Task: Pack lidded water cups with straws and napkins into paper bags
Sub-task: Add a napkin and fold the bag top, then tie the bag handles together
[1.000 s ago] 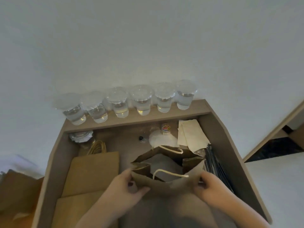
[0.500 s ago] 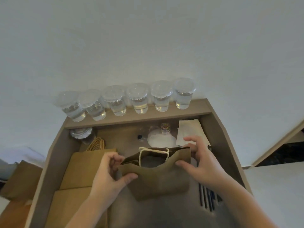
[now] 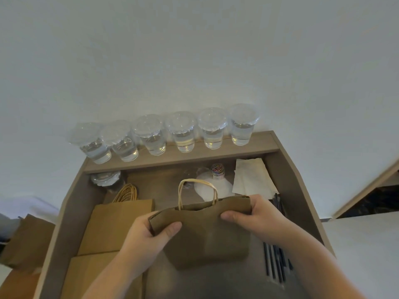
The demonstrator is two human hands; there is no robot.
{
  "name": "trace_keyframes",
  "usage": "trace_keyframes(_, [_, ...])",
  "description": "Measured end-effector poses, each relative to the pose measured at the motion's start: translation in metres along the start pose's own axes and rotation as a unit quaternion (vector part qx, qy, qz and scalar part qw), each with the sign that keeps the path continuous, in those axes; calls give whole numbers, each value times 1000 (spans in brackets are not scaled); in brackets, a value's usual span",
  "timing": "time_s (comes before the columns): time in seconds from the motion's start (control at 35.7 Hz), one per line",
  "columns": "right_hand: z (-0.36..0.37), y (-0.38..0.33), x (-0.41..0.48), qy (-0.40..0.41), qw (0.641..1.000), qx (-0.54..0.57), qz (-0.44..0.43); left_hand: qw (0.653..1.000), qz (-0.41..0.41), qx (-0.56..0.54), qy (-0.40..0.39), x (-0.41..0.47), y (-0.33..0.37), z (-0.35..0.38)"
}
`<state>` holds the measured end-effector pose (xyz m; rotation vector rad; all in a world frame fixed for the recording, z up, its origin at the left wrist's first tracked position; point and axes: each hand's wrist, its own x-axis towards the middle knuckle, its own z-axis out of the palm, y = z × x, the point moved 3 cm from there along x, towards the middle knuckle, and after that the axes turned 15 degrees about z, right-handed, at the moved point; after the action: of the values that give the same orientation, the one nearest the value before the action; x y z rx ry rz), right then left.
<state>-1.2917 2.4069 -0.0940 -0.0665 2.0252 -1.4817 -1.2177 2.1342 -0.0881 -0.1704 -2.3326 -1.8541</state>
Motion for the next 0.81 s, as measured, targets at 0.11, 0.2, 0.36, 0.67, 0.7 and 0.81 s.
trace_keyframes(0.11, [8,-3,1,-7,999,38,-13,999,-6,21,-33,7,8,-2])
trace_keyframes(0.2, [5,-7,3,-33,997,57,-35,999,3,31,-39,13,16,-6])
trace_keyframes(0.36, [13,1,10,-109,992,44,-36,991,-47,-11,-127,18,11,-25])
trace_keyframes(0.67, [-26,13,122,53,992,-86,72,987,-30,39,-152,30,8,-32])
trace_keyframes(0.7, [-26,15,137,117,980,-143,80,987,-29,41,-151,31,7,-33])
trace_keyframes(0.81, [-30,13,187,242,950,-174,88,985,-28,50,-163,33,10,-36])
